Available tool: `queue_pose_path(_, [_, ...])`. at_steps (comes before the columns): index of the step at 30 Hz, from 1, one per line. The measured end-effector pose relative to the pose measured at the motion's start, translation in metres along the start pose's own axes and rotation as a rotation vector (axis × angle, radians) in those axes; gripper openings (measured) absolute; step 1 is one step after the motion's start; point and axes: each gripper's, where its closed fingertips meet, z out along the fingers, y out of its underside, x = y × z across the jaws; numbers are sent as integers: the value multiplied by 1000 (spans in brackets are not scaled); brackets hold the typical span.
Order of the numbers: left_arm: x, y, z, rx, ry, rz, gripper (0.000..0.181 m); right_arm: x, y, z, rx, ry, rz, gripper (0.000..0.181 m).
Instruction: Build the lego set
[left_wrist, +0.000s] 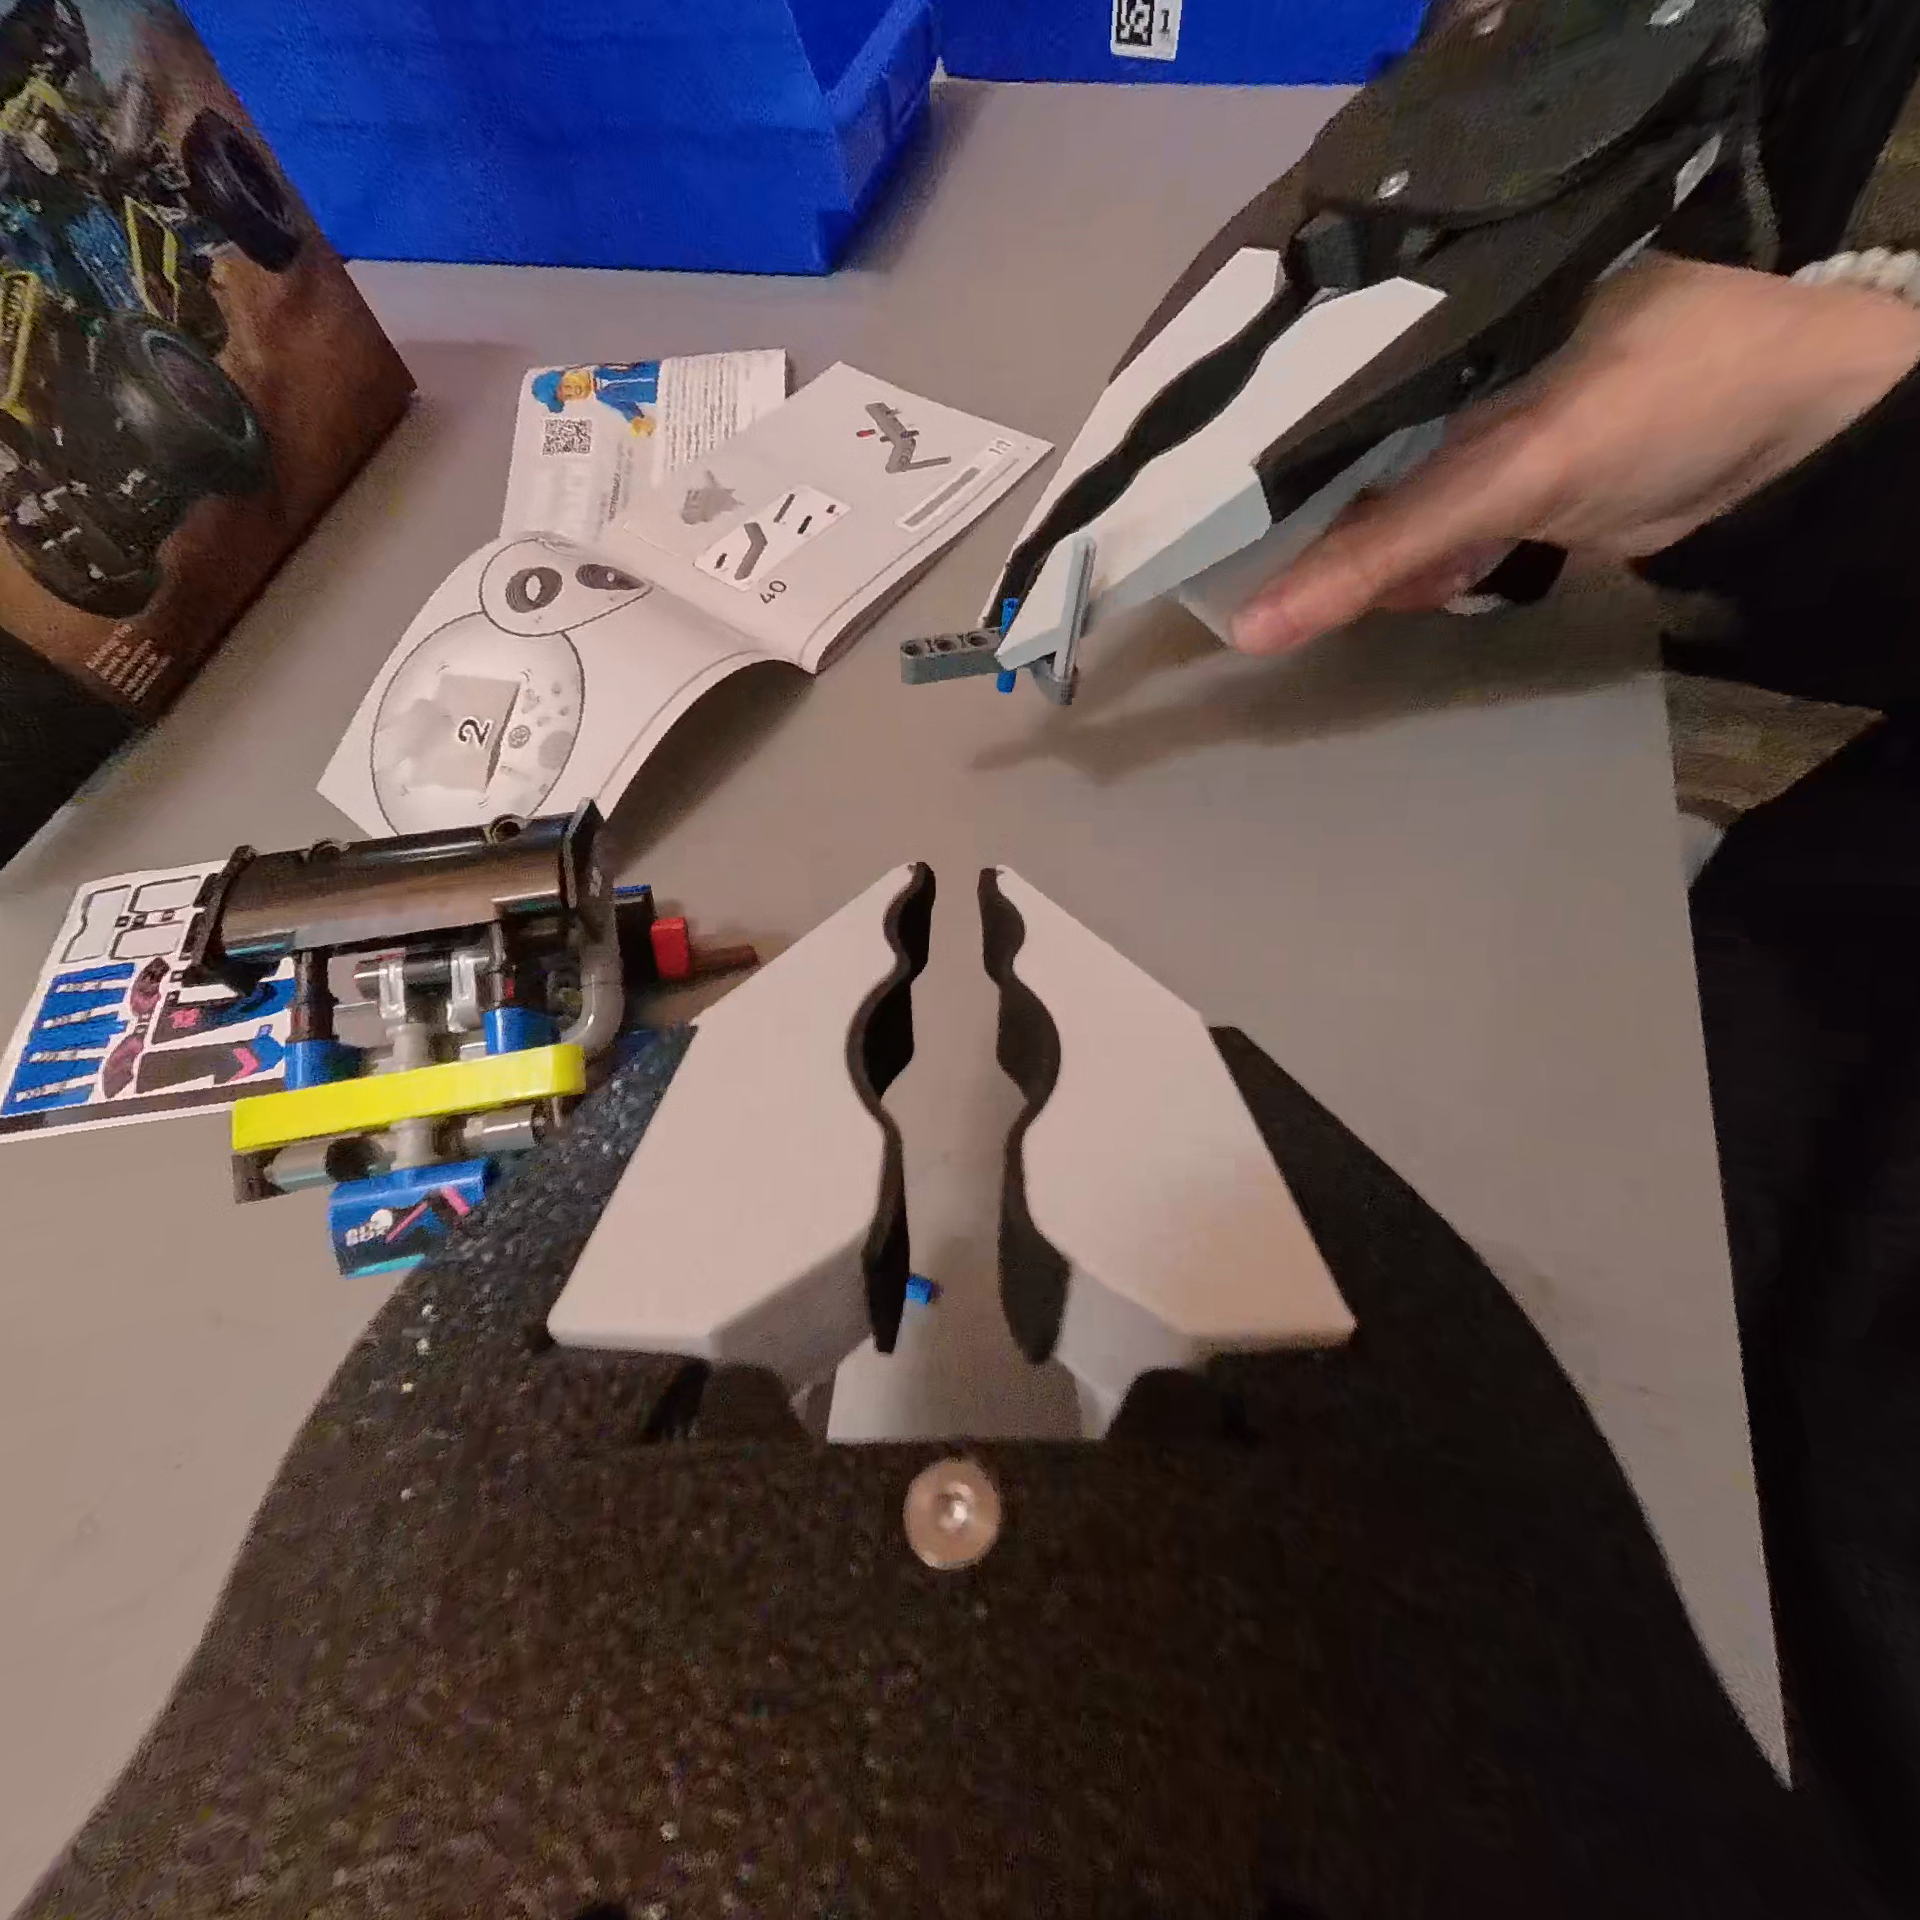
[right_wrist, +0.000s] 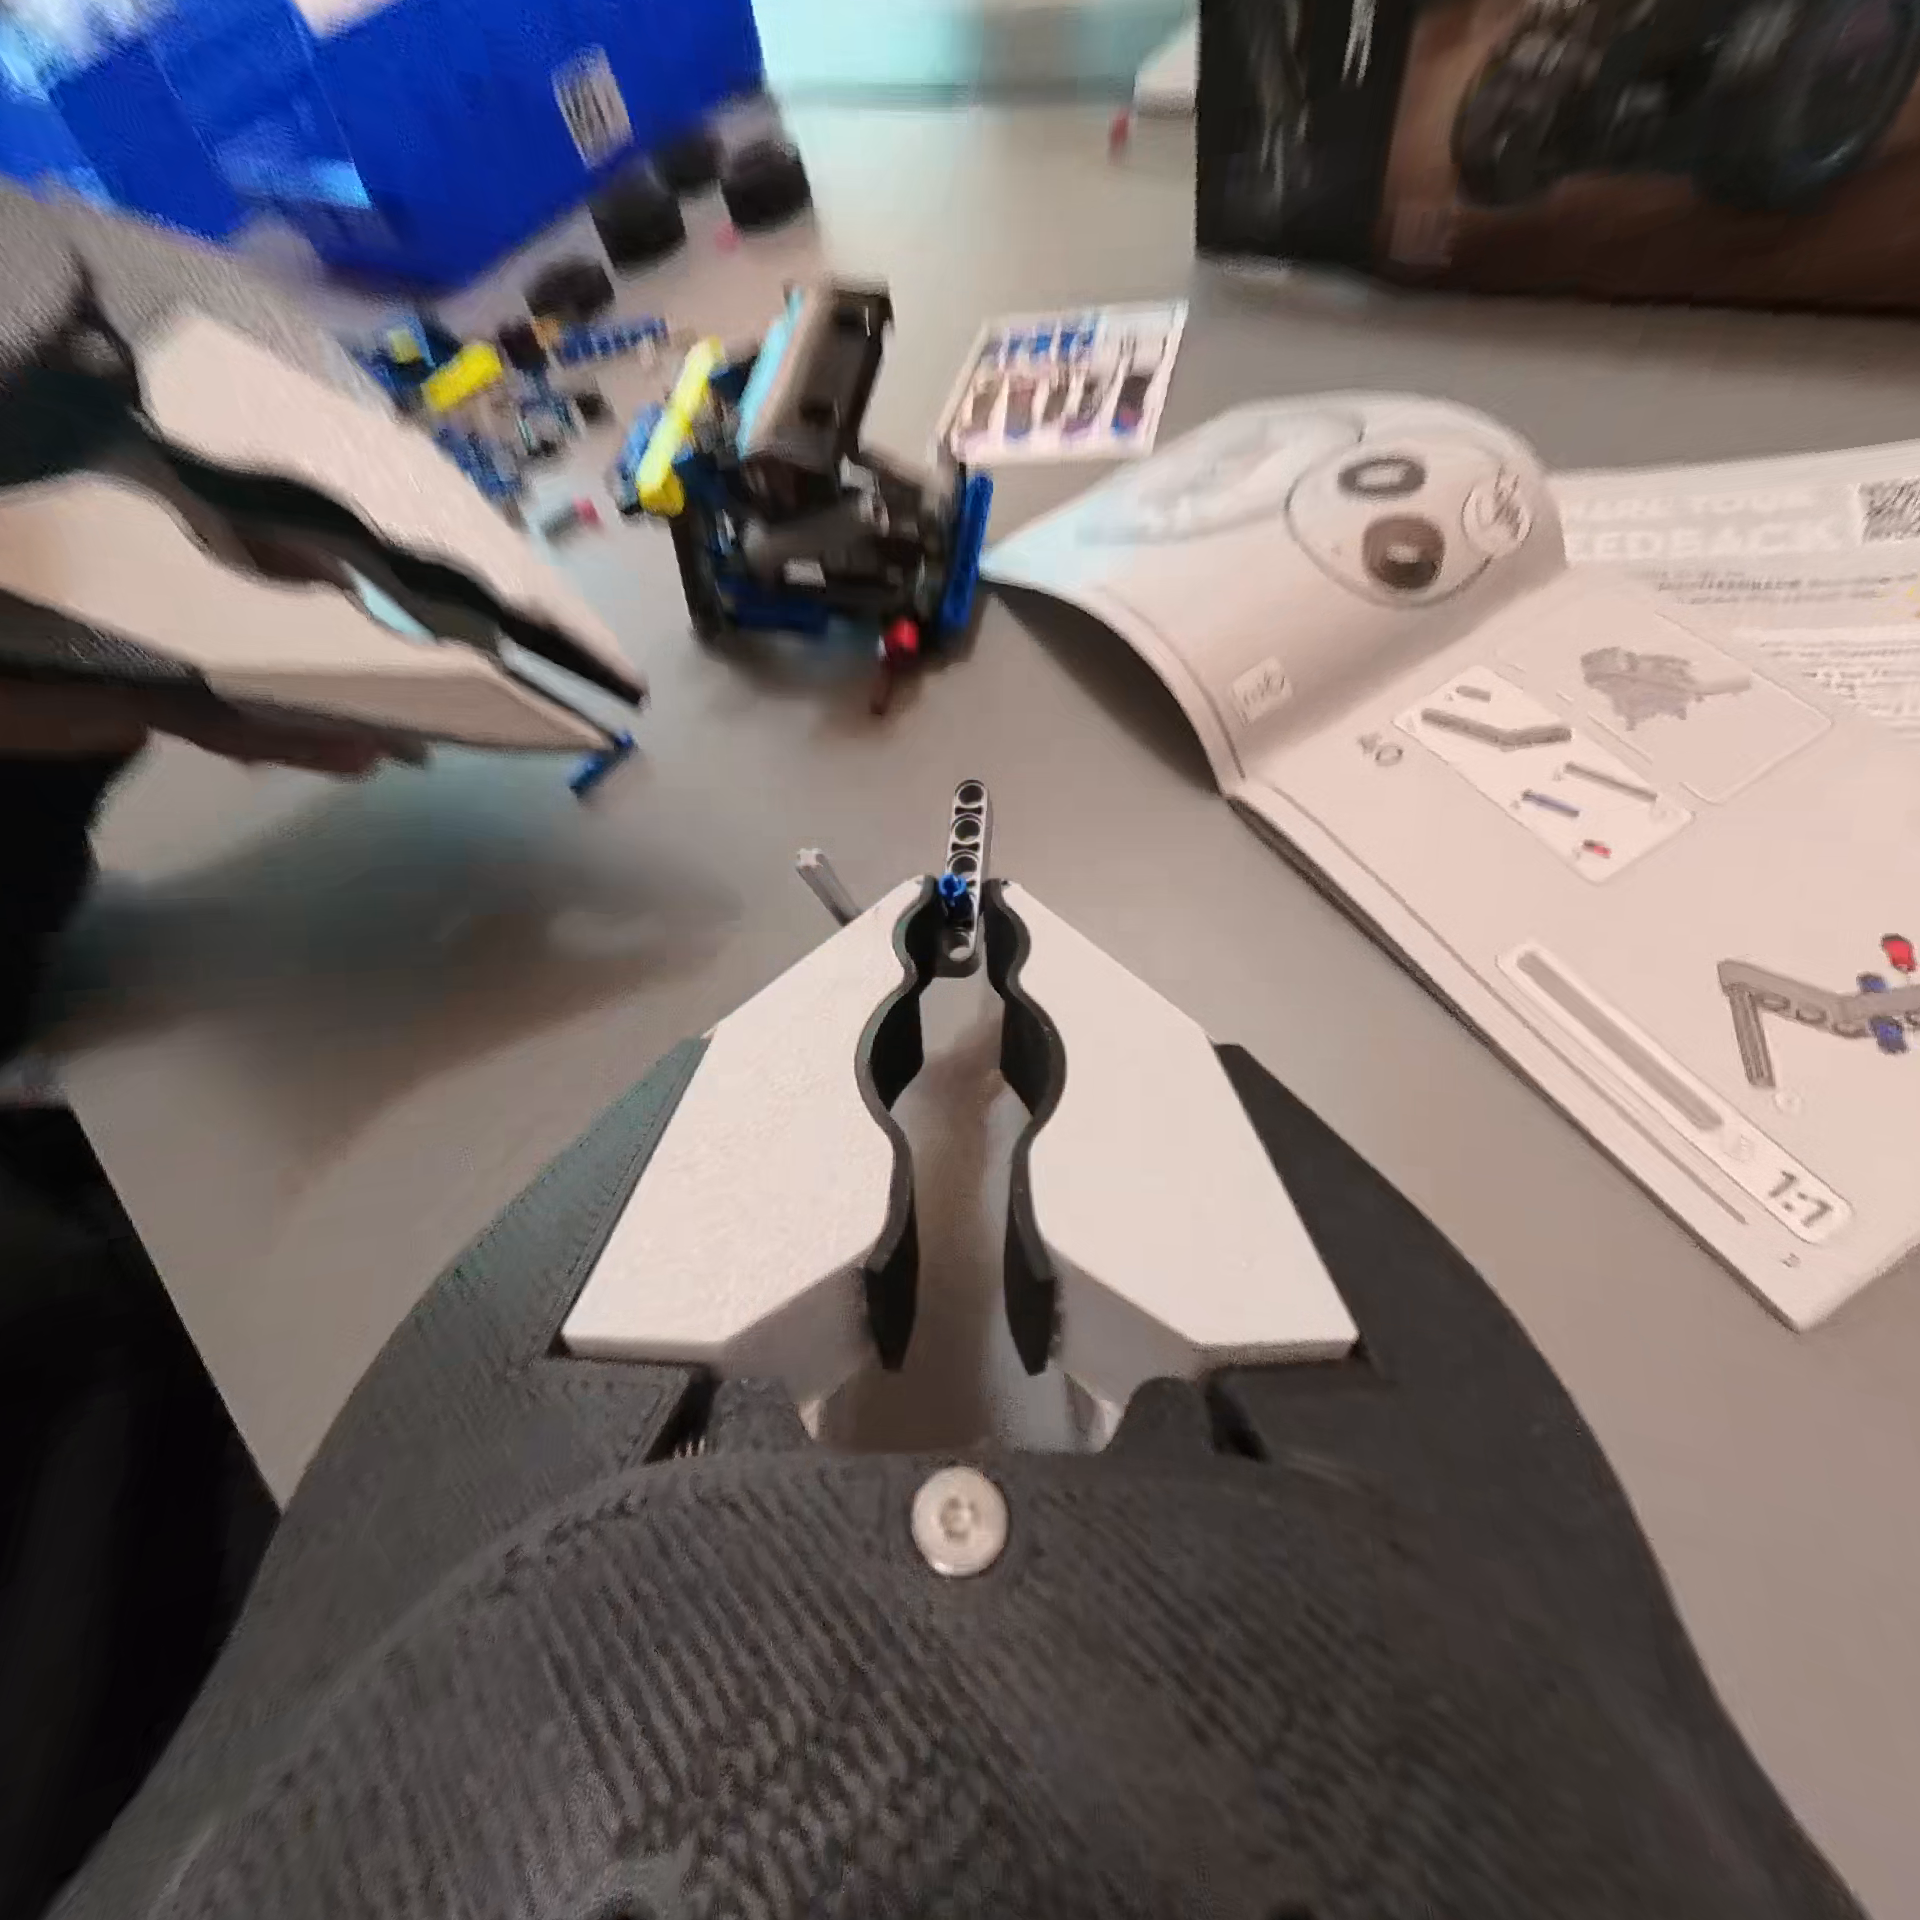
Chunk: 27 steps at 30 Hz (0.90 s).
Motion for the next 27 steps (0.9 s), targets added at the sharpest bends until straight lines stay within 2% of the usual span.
queue_pose_path(2, [-2,4,-2,-28,-10,14,6,5,15,1,-112,33,-61,7])
queue_pose_path(5, [-11,8,-7,-42,-24,-9,5,7,23,2,-167,36,-96,7])
queue_pose_path(12, [-19,8,-13,-10,-26,-60,4,-1,25,7,-183,-29,-109,8])
queue_pose_path(16, [-15,9,-10,-21,-10,-53,4,-4,28,12,-203,-26,-126,22])
queue_pose_path(21, [-16,10,-11,-17,-11,-55,3,-8,16,10,-167,-32,-158,16])
queue_pose_path(27, [-18,10,-12,-13,-10,-64,3,-6,27,14,-279,27,-282,26])
